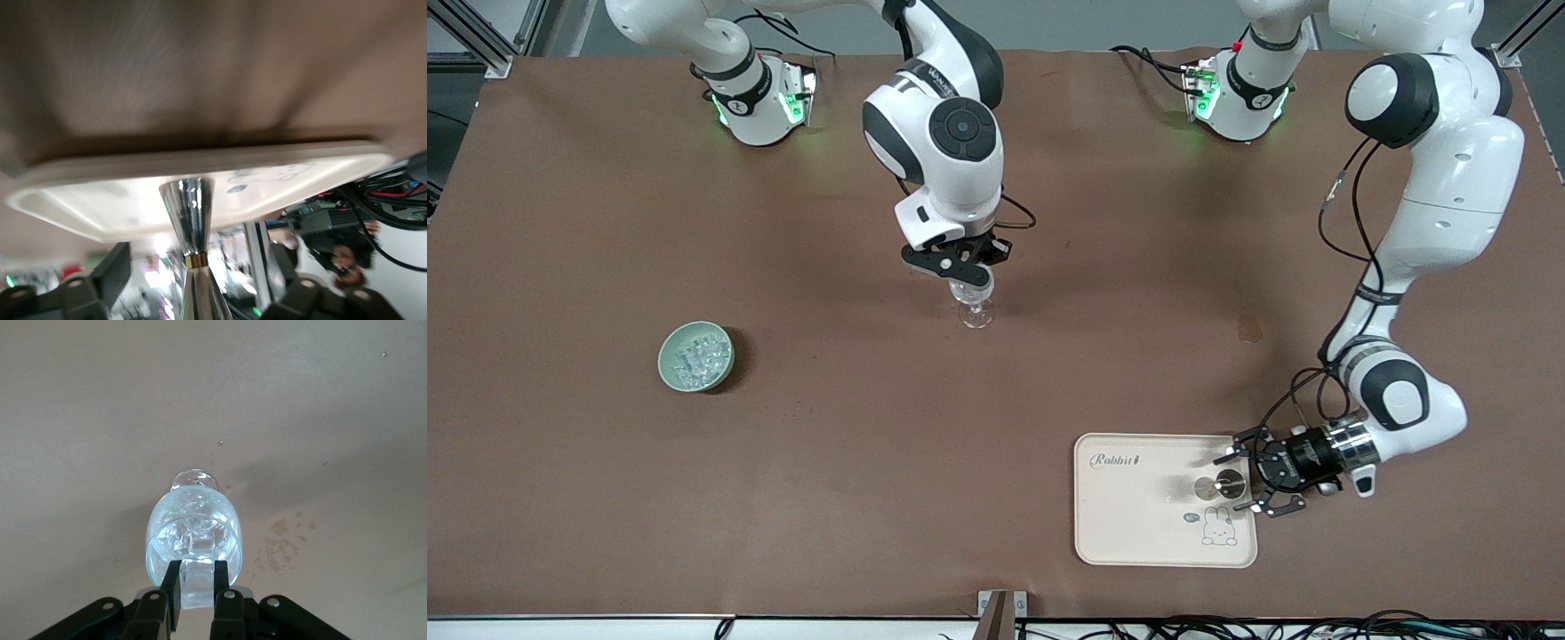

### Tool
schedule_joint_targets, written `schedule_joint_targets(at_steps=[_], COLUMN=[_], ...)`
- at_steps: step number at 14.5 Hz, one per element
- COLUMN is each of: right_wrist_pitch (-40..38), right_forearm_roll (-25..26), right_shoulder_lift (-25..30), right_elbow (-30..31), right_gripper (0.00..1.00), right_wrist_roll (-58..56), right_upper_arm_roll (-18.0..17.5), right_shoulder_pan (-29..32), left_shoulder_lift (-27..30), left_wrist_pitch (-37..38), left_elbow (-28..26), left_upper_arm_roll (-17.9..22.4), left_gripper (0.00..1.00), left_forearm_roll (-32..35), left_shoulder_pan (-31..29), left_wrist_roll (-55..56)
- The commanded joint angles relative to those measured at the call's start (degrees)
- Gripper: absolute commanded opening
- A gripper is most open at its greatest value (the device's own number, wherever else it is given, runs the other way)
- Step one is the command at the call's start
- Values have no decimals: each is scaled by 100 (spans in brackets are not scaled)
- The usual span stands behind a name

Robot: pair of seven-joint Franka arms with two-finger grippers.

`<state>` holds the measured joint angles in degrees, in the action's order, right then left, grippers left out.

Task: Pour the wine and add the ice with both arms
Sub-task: 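Open the left gripper to set the jigger on the tray and withdraw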

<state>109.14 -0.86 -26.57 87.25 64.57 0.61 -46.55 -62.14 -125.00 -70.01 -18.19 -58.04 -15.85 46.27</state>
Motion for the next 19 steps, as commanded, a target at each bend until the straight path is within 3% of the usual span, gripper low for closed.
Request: schedule_joint_targets(at_steps=[1,3,6,10,14,16,18,19], right_wrist_pitch=[46,46,37,2,-25,-164,-498,-665], right_forearm_roll=[34,42,42,42,51,60,113,121], right_shoulder_lift=[38,38,29,38,46,108,396,616], right_elbow=[46,46,37,11,-41,-260,-410,-420], right_gripper=[7,8,25,37,46,65,97,100], right_wrist_roll=[100,91,82,29,-32,-59,-207,-365], right_upper_arm_roll=[71,71,71,71,88,115,132,167], right_shoulder_pan=[-74,-74,-65,-30,14,198,409,558], left_shoulder_lift=[509,833,1719,2740,3574,3857,4217,4323], left_wrist_pitch=[299,843,1871,2822,3193,3201,3254,3333], left_elbow=[-110,-110,-110,-110,-110,-110,-118,-110], left_upper_arm_roll=[79,26,-36,-123,-623,-948,-976,-985], left_gripper=[100,100,100,100,100,100,100,100], left_forearm_roll=[1421,2494,3577,4185,5176,5591,6091,6381], left_shoulder_pan=[-164,-365,-375,-243,-243,-322,-279,-270], left_wrist_roll=[22,22,14,5,-291,-1378,-2224,-2645])
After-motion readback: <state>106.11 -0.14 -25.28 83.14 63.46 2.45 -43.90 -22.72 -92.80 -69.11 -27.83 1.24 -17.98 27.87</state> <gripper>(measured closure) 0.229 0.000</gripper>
